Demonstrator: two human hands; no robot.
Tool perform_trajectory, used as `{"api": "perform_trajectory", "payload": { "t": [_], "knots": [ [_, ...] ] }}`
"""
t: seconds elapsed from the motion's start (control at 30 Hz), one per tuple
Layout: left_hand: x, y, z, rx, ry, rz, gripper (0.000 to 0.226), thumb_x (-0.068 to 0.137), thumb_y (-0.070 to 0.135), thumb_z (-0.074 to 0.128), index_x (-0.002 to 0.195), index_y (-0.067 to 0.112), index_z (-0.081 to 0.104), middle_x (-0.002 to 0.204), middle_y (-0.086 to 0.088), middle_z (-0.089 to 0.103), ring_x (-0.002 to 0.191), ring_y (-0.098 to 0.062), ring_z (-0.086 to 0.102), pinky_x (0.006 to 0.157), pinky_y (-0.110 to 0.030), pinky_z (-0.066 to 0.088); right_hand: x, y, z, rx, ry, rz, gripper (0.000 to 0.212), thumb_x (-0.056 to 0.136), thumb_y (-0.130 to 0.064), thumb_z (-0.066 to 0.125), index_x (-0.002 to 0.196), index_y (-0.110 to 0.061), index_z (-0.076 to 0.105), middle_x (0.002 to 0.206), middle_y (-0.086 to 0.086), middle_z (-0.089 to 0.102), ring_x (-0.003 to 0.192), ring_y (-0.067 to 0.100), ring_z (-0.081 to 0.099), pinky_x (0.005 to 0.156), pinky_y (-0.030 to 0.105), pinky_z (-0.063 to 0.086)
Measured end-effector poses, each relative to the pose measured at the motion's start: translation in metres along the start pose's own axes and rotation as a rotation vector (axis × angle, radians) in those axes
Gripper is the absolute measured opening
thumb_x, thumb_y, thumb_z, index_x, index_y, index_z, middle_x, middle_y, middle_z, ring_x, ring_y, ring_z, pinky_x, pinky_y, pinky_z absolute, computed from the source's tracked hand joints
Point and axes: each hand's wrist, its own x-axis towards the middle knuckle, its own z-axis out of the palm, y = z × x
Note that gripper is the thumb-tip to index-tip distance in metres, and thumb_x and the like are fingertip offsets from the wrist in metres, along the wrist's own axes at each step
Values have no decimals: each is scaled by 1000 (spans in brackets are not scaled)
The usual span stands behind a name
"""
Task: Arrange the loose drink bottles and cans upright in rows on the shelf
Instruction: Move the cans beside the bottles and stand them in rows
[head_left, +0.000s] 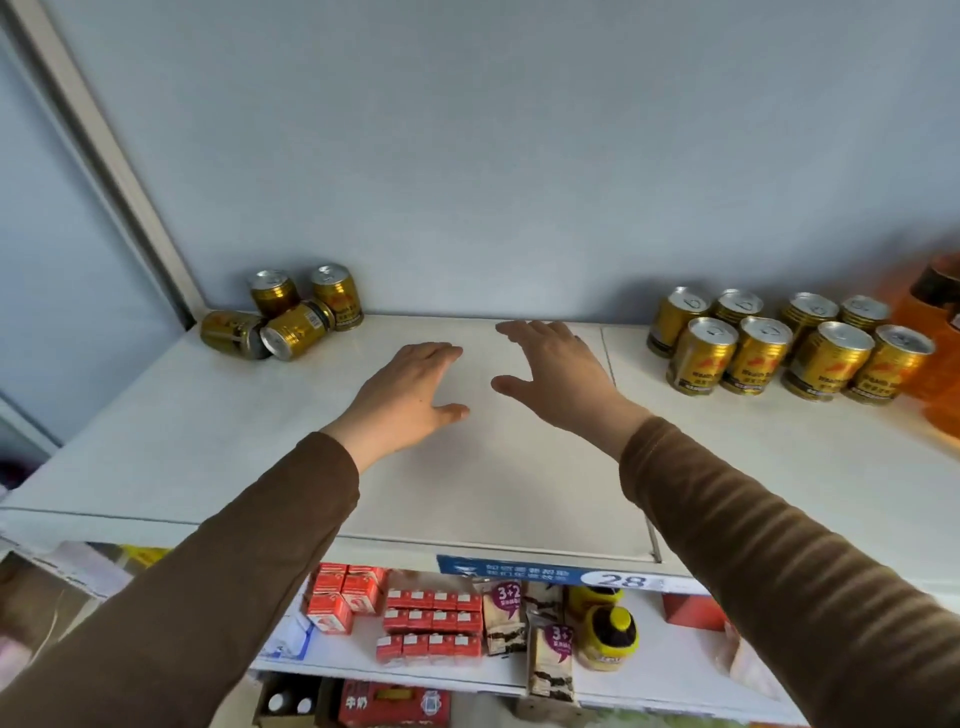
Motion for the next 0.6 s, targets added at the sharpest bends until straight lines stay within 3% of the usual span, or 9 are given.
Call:
{"api": "perform_trajectory", "payload": {
  "t": [0.33, 0.6],
  "knots": [
    [-27, -79, -41, 28, 4, -78, 79, 88, 47, 69, 155, 25, 31, 160, 5, 29, 146, -14, 22, 117, -32, 27, 54, -68, 42, 114, -38, -109, 62, 90, -40, 65, 145, -23, 41, 138, -1, 52, 130, 20, 41, 105, 33, 36],
    [-39, -186, -77, 42, 9, -74, 80, 87, 48, 70, 154, 26, 30, 160, 5, 29, 145, -17, 27, 115, -36, 31, 123, -157, 90, 143, -62, -155, 63, 89, -34, 69, 144, -23, 42, 135, 3, 53, 125, 22, 47, 99, 37, 42]
  ]
}}
